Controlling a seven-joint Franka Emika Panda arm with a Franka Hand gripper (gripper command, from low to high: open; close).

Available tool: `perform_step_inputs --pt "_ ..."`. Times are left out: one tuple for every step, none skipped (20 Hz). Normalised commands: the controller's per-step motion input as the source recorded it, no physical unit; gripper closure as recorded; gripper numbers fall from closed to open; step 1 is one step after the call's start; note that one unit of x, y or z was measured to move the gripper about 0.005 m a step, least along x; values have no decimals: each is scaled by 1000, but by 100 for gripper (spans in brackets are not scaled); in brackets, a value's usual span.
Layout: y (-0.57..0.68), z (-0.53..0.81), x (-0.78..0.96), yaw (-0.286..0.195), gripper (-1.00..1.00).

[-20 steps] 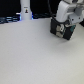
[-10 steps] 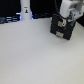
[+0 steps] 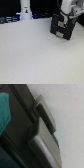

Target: Open the kcup holder, insert the kcup into the holder, and close the kcup holder

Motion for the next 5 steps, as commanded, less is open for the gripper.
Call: perform_step_inputs --pt "-5 15 26 1 -100" --pt "4 8 32 -3 -100" --pt "5 9 23 -4 -100" --pt "5 9 20 -3 -100" --pt "5 9 22 -2 -100"
